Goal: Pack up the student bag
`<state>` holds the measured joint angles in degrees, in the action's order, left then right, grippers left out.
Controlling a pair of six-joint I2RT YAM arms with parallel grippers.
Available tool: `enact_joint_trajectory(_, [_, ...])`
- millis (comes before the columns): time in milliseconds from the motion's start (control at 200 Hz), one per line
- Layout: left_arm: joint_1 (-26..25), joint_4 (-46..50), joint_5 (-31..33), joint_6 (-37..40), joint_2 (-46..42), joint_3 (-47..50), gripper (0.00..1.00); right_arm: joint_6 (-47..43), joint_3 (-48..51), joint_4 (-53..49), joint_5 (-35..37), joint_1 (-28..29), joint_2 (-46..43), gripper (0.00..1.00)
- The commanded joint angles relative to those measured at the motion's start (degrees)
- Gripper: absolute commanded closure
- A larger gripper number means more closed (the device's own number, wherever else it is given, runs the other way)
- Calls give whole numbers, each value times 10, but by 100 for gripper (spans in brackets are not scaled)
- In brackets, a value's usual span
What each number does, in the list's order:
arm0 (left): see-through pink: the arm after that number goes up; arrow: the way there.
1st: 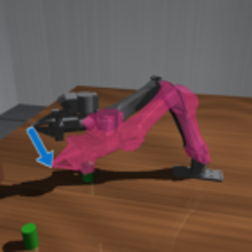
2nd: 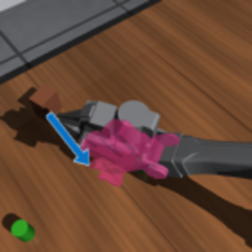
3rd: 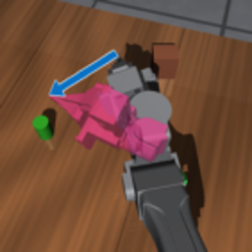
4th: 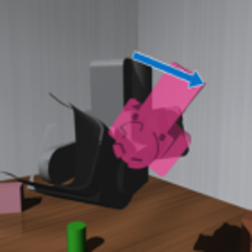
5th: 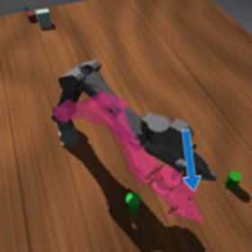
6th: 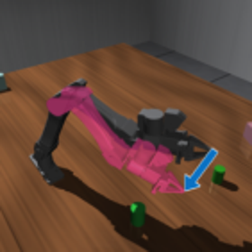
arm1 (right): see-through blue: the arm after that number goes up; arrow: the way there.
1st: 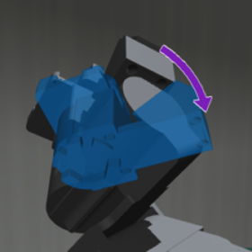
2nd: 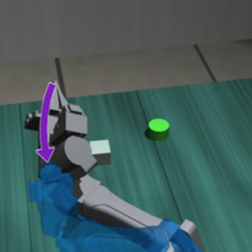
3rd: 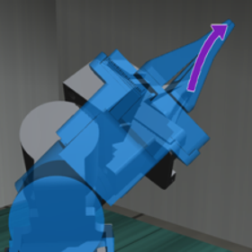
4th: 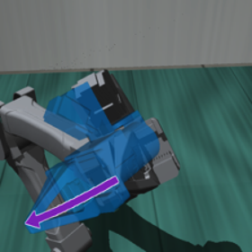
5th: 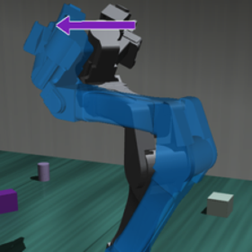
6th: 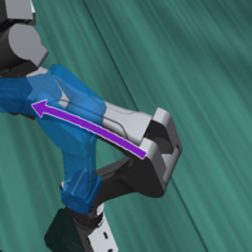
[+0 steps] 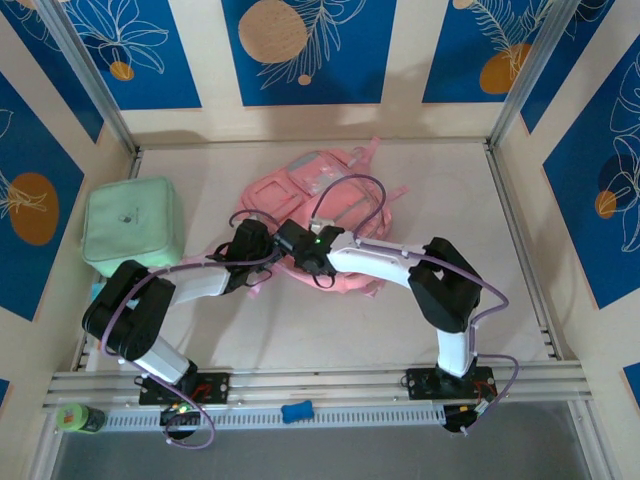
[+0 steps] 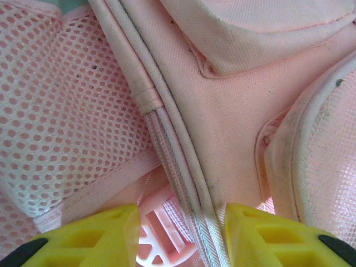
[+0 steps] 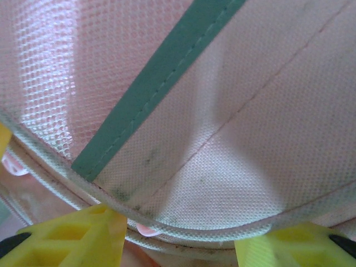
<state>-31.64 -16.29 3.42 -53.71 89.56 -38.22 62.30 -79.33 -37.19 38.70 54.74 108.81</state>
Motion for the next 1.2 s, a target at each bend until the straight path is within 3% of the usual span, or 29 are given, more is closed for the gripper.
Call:
enact_joint_trajectory(0, [-1, -6, 13, -7, -6, 12, 56, 36, -21, -31, 59, -3, 21, 48])
enact_joint_trajectory(90, [-1, -4, 13, -6, -6, 13, 56, 36, -19, -33, 71, -3, 26, 48])
enact_joint_trajectory(435, [2, 3, 13, -4, -10, 13, 55, -29, -9, -82, 106, 5, -18, 70])
enact_joint_trajectory(725, [2, 3, 10, -4, -11, 7, 54, -85, 22, -29, 26, -19, -23, 78])
enact_joint_trajectory(930, [3, 16, 15, 0, -18, 4, 54, -99, 26, 17, -11, -20, -14, 70])
enact_joint_trajectory(1196, [3, 8, 0, -8, -7, -2, 53, -98, 37, 5, -10, -18, -32, 85])
